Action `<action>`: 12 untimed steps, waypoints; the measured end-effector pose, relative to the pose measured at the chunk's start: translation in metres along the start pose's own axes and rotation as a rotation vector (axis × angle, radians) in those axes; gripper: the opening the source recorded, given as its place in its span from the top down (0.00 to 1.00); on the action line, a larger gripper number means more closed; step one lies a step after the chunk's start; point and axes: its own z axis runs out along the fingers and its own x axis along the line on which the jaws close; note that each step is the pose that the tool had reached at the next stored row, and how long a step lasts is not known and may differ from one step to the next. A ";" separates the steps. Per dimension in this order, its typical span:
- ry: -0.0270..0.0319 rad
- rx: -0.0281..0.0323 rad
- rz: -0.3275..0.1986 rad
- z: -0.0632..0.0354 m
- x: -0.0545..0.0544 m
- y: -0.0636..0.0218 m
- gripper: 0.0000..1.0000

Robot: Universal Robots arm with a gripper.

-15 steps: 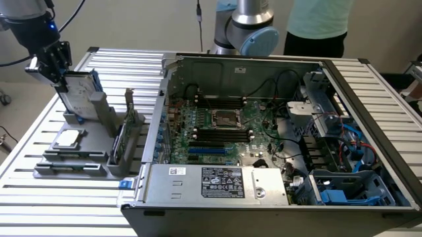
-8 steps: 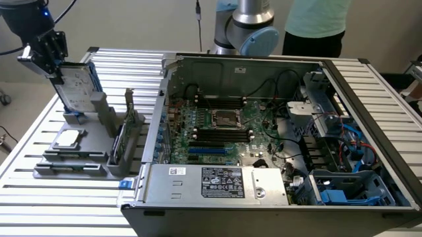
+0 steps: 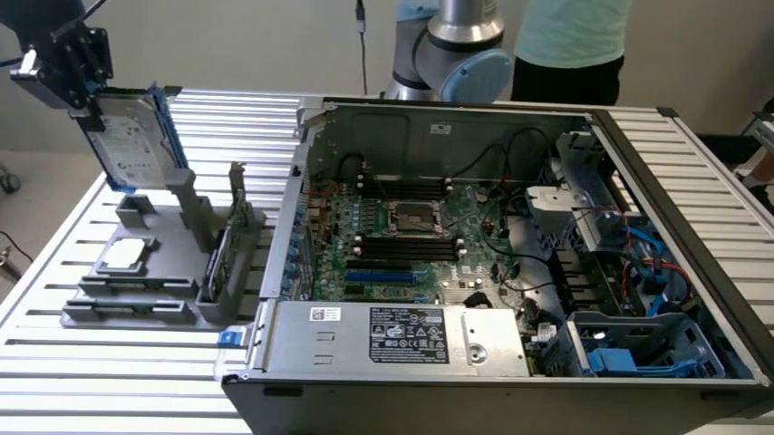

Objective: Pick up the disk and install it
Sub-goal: 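Pick up the disk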

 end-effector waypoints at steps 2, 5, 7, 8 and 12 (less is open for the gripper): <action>0.0001 -0.0002 0.000 -0.0094 0.000 -0.0032 0.68; 0.0001 -0.0005 0.000 -0.0228 0.001 -0.0115 0.68; 0.0000 -0.0007 0.000 -0.0320 0.001 -0.0186 0.68; 0.0001 -0.0011 0.000 -0.0365 0.002 -0.0225 0.68; -0.0014 -0.0023 -0.001 -0.0544 0.002 -0.0401 0.68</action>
